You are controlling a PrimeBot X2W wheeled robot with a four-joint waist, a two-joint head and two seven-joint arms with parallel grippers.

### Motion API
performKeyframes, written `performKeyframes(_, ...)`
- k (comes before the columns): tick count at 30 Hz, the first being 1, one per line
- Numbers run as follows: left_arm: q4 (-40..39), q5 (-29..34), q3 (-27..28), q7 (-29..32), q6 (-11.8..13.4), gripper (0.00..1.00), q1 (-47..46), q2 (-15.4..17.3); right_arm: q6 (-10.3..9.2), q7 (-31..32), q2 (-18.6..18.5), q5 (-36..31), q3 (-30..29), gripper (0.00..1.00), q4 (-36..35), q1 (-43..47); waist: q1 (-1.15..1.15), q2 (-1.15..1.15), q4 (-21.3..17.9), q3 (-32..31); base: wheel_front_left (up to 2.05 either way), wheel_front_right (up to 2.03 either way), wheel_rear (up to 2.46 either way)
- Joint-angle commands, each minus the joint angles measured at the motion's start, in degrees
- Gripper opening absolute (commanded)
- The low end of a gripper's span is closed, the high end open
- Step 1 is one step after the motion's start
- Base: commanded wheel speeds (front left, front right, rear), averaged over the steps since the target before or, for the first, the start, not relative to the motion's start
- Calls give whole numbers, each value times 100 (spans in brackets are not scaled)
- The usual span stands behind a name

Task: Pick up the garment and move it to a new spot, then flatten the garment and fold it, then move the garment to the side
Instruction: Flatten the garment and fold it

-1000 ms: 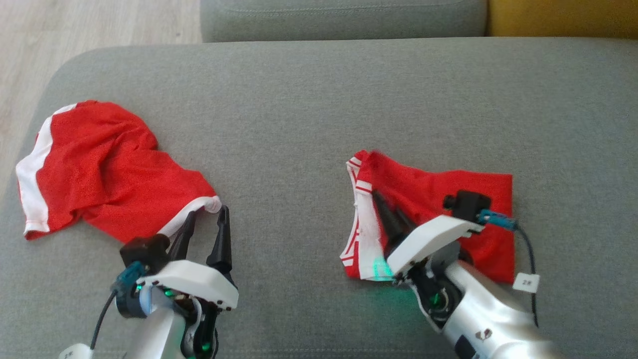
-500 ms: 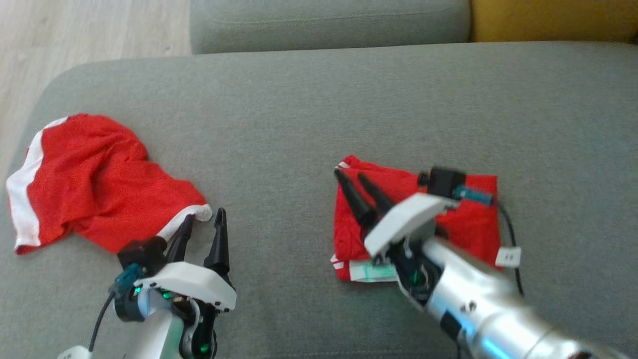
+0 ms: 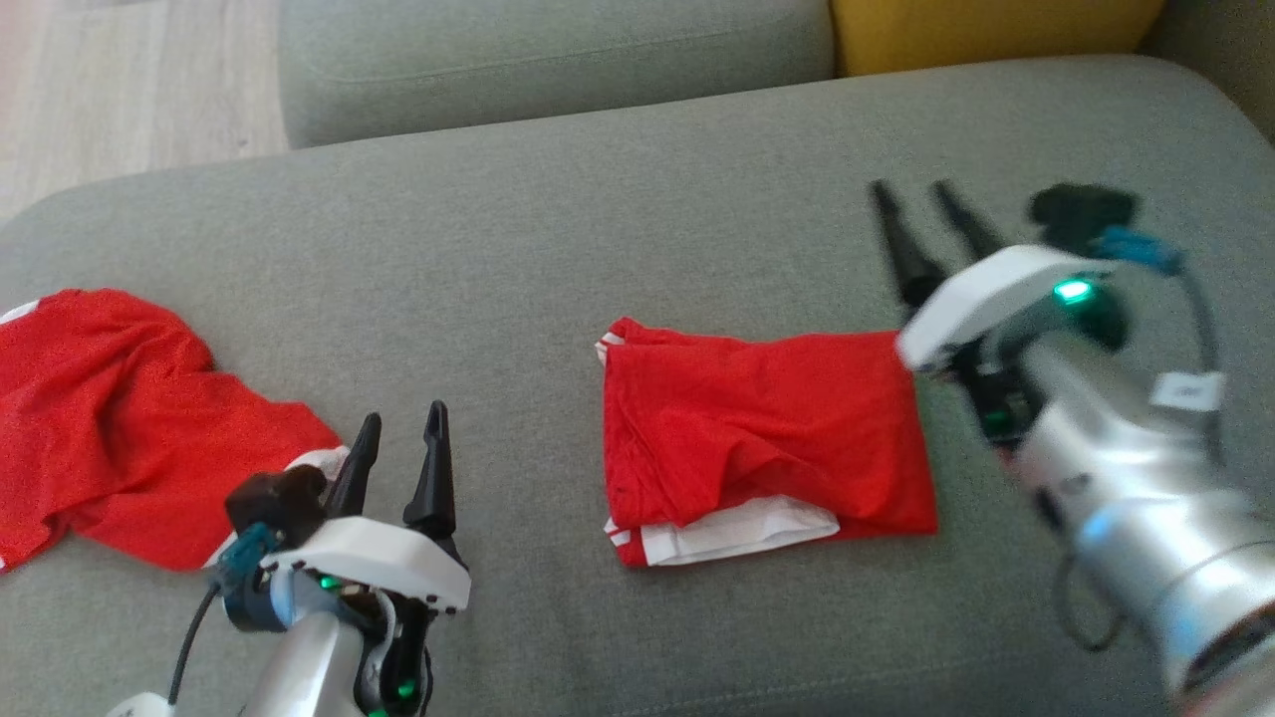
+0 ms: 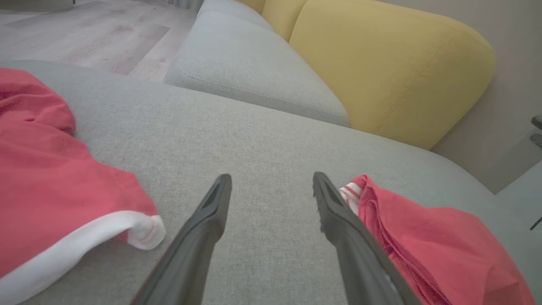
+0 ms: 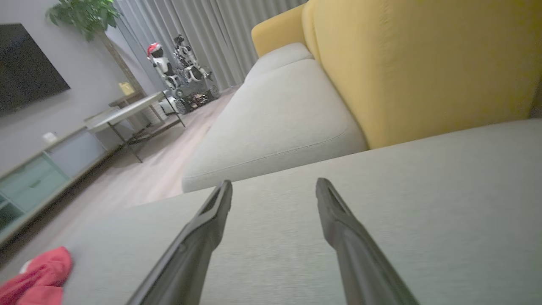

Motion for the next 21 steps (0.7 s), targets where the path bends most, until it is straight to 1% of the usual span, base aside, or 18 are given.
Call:
performKeyframes(1, -241, 1, 233, -70, 12, 100, -129, 14, -4, -76, -143, -340, -135, 100, -189, -107, 0, 0, -52, 36, 0, 0, 0)
performKeyframes(3, -318, 14, 224, -70, -14, 100, -131, 14, -4, -77, -417, -917, -493, 100, -397, 62, 0, 0, -90, 60, 0, 0, 0)
performKeyframes(6, -444, 20, 218, -70, -46, 100, -123, 14, -4, -77, -705, -1742, -1272, 100, -876, 589, 0, 0, -117, 90, 0, 0, 0)
performKeyframes(9, -590, 8, 223, -70, -54, 100, -90, 14, -4, -78, -827, -2718, -2212, 100, -1493, 1295, 0, 0, -133, 110, 0, 0, 0)
performKeyframes(12, -746, 3, 217, -70, -37, 100, -19, 14, -4, -78, -667, -3693, -3186, 100, -2216, 2112, 0, 0, -144, 110, 0, 0, 0)
performKeyframes(15, -908, 46, 205, -70, -27, 100, 67, 14, -4, -78, -292, -4454, -3993, 100, -2887, 2833, 0, 0, -150, 105, 0, 0, 0)
performKeyframes(18, -1046, 174, 190, -70, -11, 100, 165, 14, -4, -78, 57, -5025, -4465, 100, -3399, 3339, 0, 0, -152, 91, 0, 0, 0)
performKeyframes(21, -1141, 211, 161, -70, -27, 100, 241, 14, -4, -20, 304, -5354, -4699, 100, -3759, 3628, 0, 0, -146, 89, 0, 0, 0)
